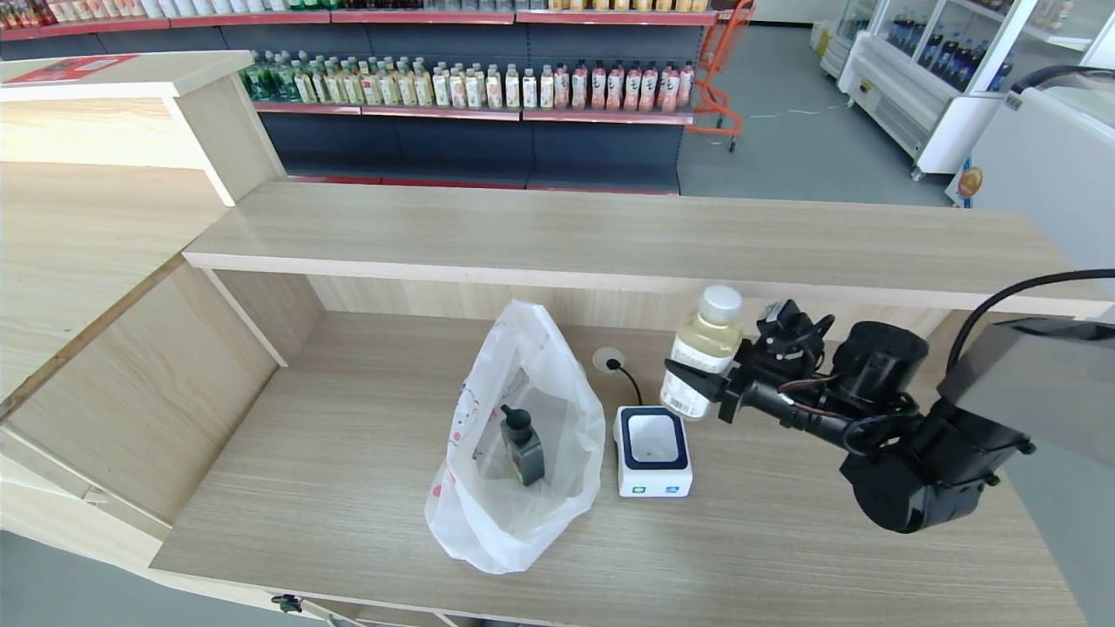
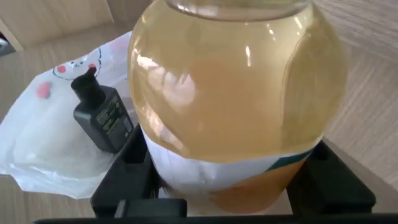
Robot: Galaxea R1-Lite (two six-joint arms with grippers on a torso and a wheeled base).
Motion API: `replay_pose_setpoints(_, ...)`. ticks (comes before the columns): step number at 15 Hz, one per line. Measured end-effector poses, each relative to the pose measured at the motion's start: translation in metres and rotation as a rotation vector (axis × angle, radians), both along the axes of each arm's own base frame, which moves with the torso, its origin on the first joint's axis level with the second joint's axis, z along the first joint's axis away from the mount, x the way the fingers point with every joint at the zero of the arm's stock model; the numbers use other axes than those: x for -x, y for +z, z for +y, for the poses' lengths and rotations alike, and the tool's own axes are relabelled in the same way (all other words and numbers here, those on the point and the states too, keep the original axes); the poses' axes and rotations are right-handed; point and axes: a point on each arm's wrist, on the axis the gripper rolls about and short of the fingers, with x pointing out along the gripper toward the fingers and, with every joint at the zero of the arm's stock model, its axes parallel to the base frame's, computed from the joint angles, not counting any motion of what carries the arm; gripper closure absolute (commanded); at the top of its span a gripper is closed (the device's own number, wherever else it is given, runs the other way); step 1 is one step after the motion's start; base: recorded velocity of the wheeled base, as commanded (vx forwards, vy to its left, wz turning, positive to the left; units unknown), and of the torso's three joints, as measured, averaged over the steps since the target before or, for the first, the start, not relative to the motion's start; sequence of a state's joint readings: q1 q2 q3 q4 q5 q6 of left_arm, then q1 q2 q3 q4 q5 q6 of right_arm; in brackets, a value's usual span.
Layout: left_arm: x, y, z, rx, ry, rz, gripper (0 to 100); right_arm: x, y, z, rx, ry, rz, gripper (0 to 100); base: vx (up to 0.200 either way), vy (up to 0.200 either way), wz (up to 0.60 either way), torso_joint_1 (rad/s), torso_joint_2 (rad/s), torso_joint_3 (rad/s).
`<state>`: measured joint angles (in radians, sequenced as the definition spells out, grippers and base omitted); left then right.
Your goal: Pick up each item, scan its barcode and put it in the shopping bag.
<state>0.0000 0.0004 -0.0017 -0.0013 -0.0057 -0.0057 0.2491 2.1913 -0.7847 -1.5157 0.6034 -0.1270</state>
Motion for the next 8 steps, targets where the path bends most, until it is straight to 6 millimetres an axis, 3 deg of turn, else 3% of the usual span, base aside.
replay_pose_setpoints(3, 0.000, 0.000, 0.000, 0.000, 0.000, 0.000, 0, 0.019, 0.013, 0.011, -0.159, -0.161, 0.298, 100, 0.000, 0.000, 0.00, 0.000, 0.00, 0.000)
replay_pose_setpoints(8, 0.000, 0.000, 0.000, 0.000, 0.000, 0.000, 0, 0.017, 0.024, 0.053, -0.225, -0.117, 0.400, 100, 0.000, 0.000, 0.00, 0.000, 0.00, 0.000)
